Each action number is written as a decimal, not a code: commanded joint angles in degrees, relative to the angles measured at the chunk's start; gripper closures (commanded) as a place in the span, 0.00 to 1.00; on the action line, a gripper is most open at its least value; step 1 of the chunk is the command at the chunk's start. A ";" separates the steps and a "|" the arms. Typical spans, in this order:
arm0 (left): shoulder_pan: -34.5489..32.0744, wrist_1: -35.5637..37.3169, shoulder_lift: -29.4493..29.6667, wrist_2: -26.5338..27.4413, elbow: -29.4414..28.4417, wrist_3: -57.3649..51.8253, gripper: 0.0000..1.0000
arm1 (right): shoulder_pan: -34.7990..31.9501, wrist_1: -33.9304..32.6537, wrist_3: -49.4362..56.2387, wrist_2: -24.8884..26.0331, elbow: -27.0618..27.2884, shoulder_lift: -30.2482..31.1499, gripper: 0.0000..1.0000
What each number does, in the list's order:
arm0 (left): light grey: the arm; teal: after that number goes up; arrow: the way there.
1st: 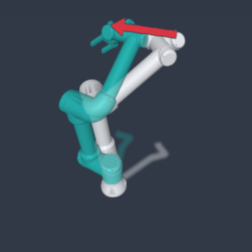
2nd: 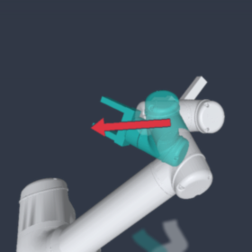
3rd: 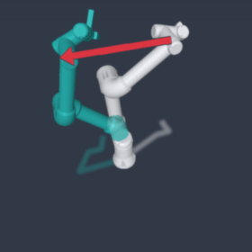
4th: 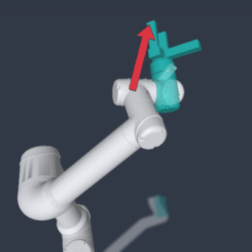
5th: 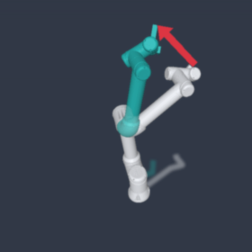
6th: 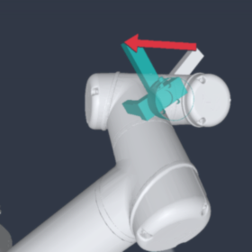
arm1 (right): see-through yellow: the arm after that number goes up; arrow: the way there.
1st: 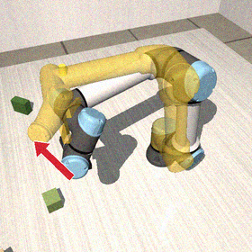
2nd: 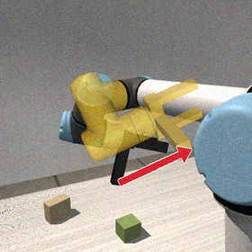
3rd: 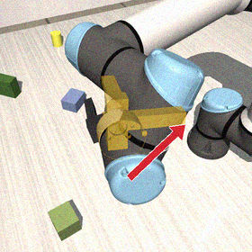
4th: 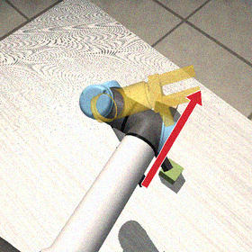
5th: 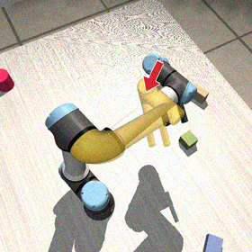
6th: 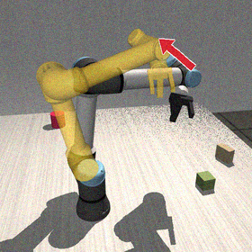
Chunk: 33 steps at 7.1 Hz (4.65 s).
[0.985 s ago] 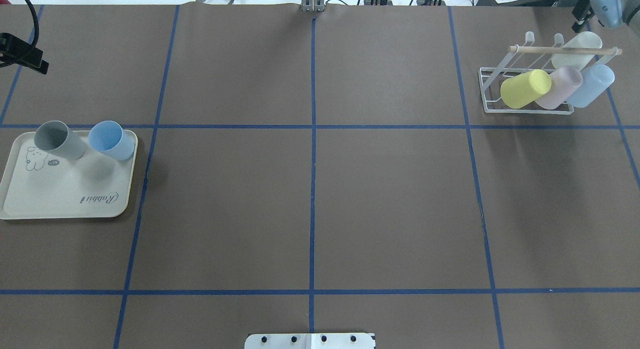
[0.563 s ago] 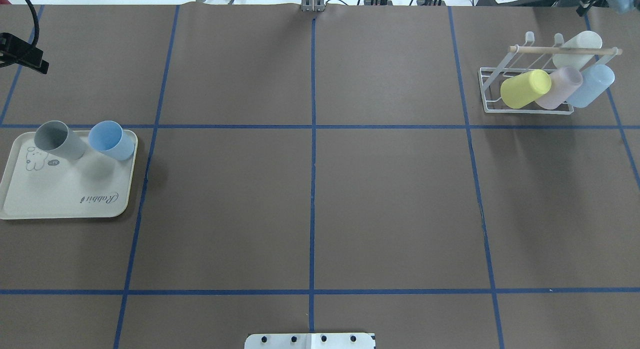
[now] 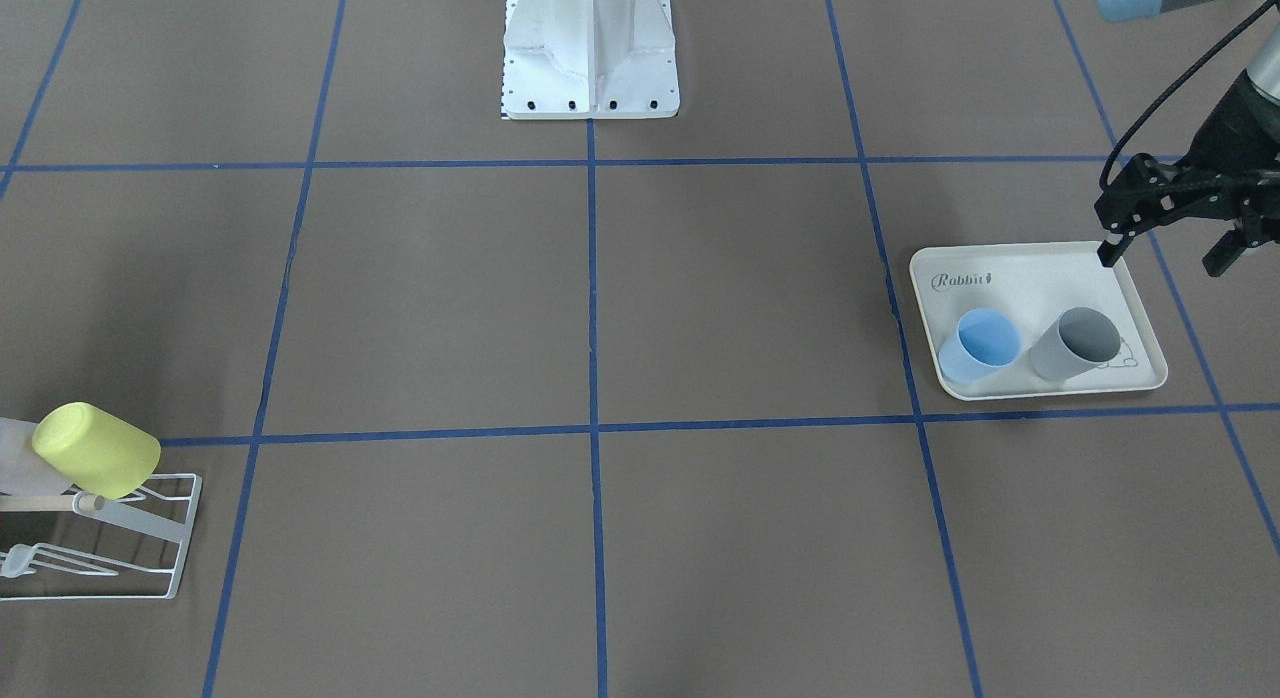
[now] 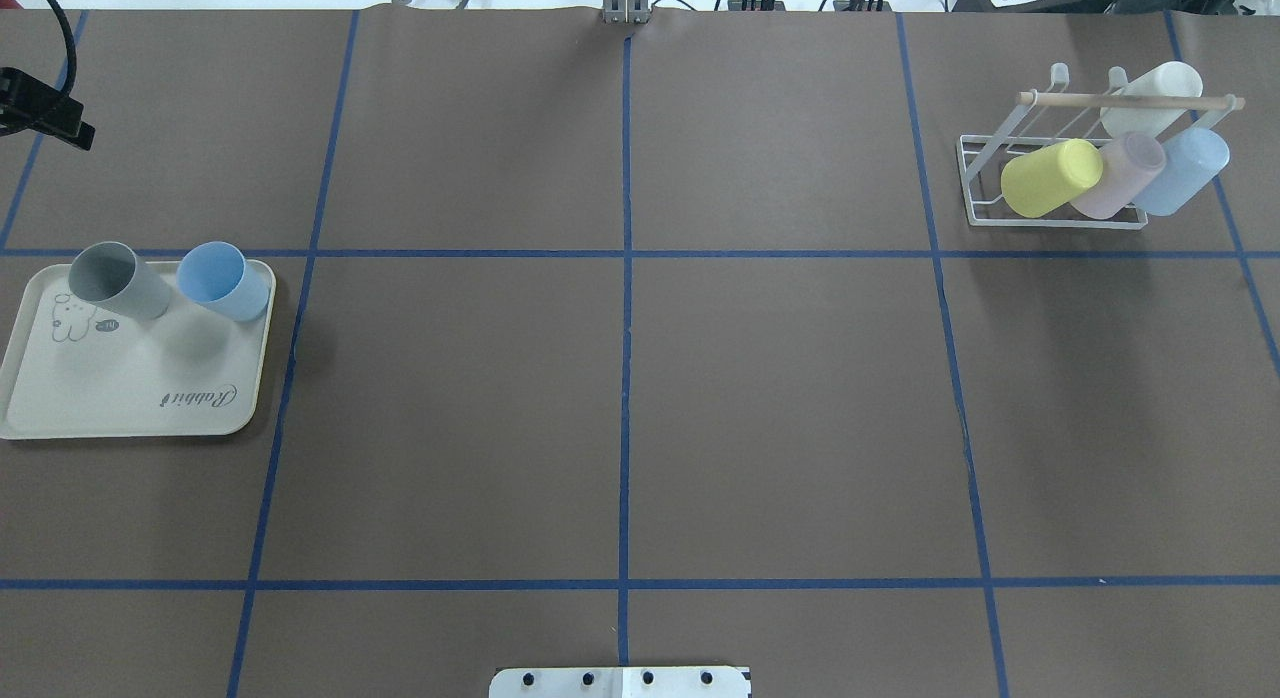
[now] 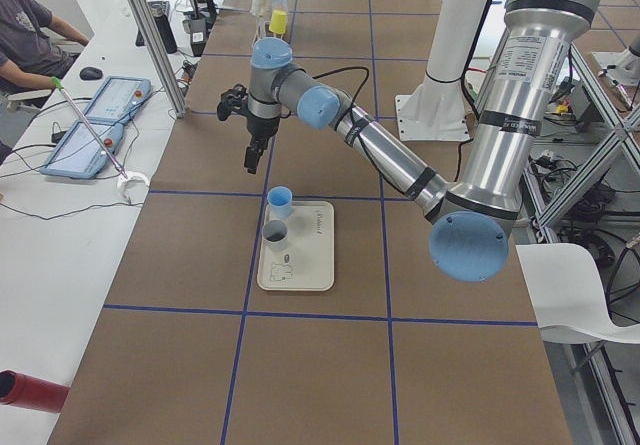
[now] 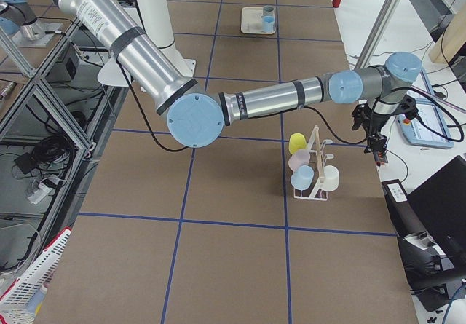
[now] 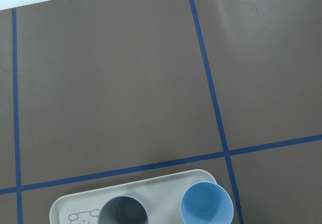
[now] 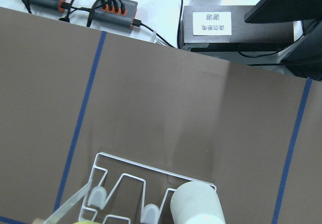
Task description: Transfer IKEA cup to right arm and place on rack
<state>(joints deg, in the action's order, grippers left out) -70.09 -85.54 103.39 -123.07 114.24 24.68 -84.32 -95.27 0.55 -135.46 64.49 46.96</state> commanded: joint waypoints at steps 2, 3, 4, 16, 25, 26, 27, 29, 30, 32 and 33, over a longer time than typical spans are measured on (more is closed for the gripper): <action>-3.54 0.11 -1.35 -0.23 -4.88 -7.16 0.00 | -0.32 -12.65 -9.28 -0.95 20.17 3.46 0.01; -5.48 -0.06 -1.26 -3.37 -8.12 -9.63 0.00 | -0.15 -12.66 -14.30 -1.99 26.85 6.62 0.01; -5.67 -0.50 -0.65 -5.23 -11.11 -10.26 0.00 | 0.46 -12.66 -18.35 -2.79 32.57 9.35 0.01; 4.87 -29.95 -7.50 -2.79 -24.41 14.34 0.00 | 8.73 -11.87 -36.15 -2.00 50.03 16.49 0.01; 6.46 -30.04 -7.50 -0.94 -26.44 14.08 1.00 | 9.34 -11.78 -36.06 -1.92 49.94 17.02 0.01; 6.63 -30.04 -7.50 -0.94 -26.35 14.69 1.00 | 9.69 -11.78 -36.06 -1.92 49.85 17.11 0.01; 6.63 -29.95 -7.50 -1.55 -26.00 14.78 1.00 | 9.70 -11.78 -36.06 -1.92 49.85 17.11 0.01; 6.37 -29.42 -9.33 -5.12 -23.11 14.78 1.00 | 9.70 -11.69 -36.06 -1.92 49.68 16.85 0.01; 5.32 -29.33 -9.70 -7.94 -21.70 14.69 1.00 | 9.70 -11.69 -36.06 -2.00 49.68 16.84 0.01; 0.50 -29.25 -10.58 -8.23 -20.99 14.34 1.00 | 9.70 -11.69 -36.06 -2.00 49.94 16.93 0.01; -1.78 -29.07 -10.49 -7.71 -20.99 14.60 1.00 | 9.70 -11.69 -36.15 -1.92 50.03 16.93 0.01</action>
<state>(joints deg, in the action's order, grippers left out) -69.08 -114.78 92.96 -130.98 93.09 39.16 -74.62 -106.96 -35.53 -137.44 114.36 63.86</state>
